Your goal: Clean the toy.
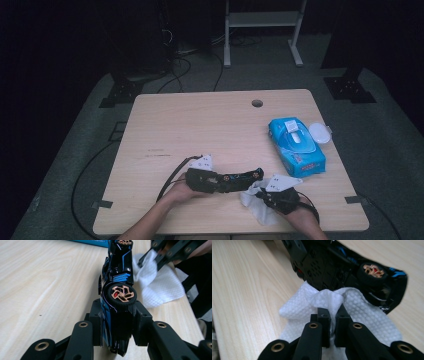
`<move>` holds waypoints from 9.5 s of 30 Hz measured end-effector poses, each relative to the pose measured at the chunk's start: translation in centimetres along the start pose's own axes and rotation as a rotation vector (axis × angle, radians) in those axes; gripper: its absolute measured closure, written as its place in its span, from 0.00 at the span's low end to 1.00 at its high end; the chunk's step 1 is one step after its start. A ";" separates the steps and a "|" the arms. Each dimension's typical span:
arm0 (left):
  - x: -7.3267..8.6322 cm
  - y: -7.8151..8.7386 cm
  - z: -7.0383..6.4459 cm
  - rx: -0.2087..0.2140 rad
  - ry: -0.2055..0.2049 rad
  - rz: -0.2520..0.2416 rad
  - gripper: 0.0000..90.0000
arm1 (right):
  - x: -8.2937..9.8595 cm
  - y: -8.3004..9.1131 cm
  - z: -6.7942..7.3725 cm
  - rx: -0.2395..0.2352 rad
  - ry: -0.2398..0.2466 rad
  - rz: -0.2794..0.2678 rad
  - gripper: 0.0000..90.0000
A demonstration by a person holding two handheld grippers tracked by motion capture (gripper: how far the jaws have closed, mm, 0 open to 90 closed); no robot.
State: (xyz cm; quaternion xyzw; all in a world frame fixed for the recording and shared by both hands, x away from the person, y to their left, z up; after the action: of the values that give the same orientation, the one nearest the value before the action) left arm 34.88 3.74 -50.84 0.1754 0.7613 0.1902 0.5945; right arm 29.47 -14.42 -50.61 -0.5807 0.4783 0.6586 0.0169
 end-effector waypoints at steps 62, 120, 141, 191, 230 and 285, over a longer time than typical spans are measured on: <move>0.5 1.8 2.6 -0.112 -0.095 -0.025 0.75 | -9.4 -5.7 -0.9 0.018 -0.057 -0.035 0.95; 0.6 2.2 3.1 -0.121 -0.077 -0.022 0.75 | -7.7 -4.1 -2.9 0.127 -0.187 -0.096 0.95; 0.5 2.0 3.0 -0.126 -0.087 -0.016 0.75 | -9.5 -5.8 0.1 0.090 -0.109 -0.107 0.94; 0.8 1.8 2.8 -0.129 -0.112 0.051 0.78 | -8.9 -5.7 -1.0 0.127 -0.147 -0.118 0.94; 0.0 2.4 2.6 -0.142 -0.082 0.016 0.78 | -6.0 -3.1 -5.3 0.211 -0.232 -0.114 0.94; -3.6 0.0 3.6 -0.197 -0.067 0.282 0.57 | -4.7 -1.3 -5.6 0.117 -0.318 -0.178 0.94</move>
State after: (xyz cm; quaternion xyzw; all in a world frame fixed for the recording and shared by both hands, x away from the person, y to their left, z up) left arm 39.25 2.25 -48.60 0.2276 0.6868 0.3395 0.6011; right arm 35.98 -14.88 -47.03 -0.5073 0.4538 0.7090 0.1845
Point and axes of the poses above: each handheld gripper's, and its own axes: y roughly backward along the jaws, x roughly out of its underside, z roughly to its left, the point moved 7 cm from there along -y, roughly forward along the jaws, and after that the axes turned 7 degrees about x, right-handed, at the moved point
